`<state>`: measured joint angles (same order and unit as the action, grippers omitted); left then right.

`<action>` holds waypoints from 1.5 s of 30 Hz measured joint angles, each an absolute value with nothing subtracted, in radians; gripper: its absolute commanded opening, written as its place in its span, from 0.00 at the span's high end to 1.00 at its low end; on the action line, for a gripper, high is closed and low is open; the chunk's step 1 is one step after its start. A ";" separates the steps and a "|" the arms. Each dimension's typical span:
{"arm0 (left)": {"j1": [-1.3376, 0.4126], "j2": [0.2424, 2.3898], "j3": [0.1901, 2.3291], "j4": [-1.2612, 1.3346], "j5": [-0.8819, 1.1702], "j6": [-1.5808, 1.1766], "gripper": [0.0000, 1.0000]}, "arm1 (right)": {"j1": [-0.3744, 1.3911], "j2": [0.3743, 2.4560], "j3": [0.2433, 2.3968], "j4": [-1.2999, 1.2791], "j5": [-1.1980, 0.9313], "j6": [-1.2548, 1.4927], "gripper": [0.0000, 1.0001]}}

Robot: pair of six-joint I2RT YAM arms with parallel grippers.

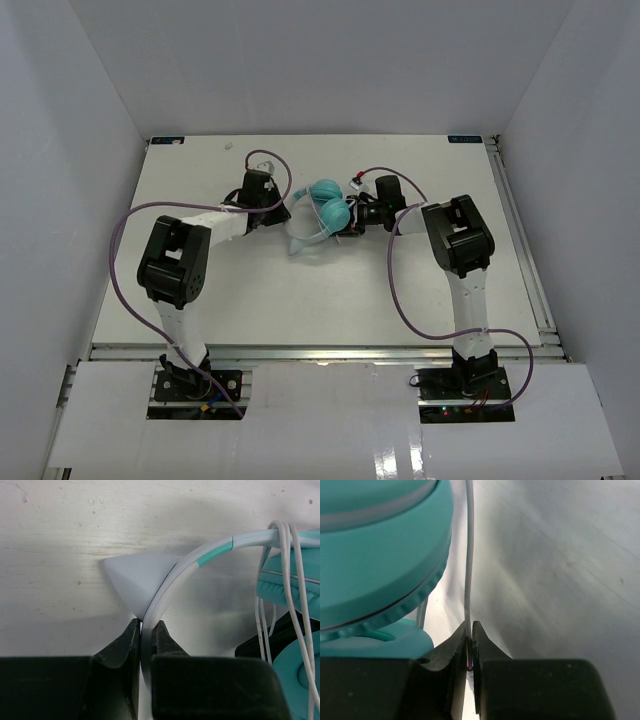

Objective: Wrap the headphones

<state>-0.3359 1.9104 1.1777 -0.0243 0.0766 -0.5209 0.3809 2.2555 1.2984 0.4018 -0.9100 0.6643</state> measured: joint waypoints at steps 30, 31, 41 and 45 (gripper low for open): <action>-0.314 2.039 1.339 -0.119 0.165 -0.574 1.00 | 0.336 2.200 1.144 0.519 -0.848 0.842 0.59; -0.308 2.049 1.351 -0.118 0.159 -0.581 1.00 | 0.334 2.195 1.135 0.519 -0.851 0.842 0.59; -0.269 2.125 1.453 -0.133 0.146 -0.603 1.00 | 0.313 2.164 1.082 0.519 -0.871 0.842 0.59; -0.265 2.145 1.491 -0.163 0.135 -0.602 1.00 | 0.307 2.139 1.053 0.512 -0.869 0.831 0.59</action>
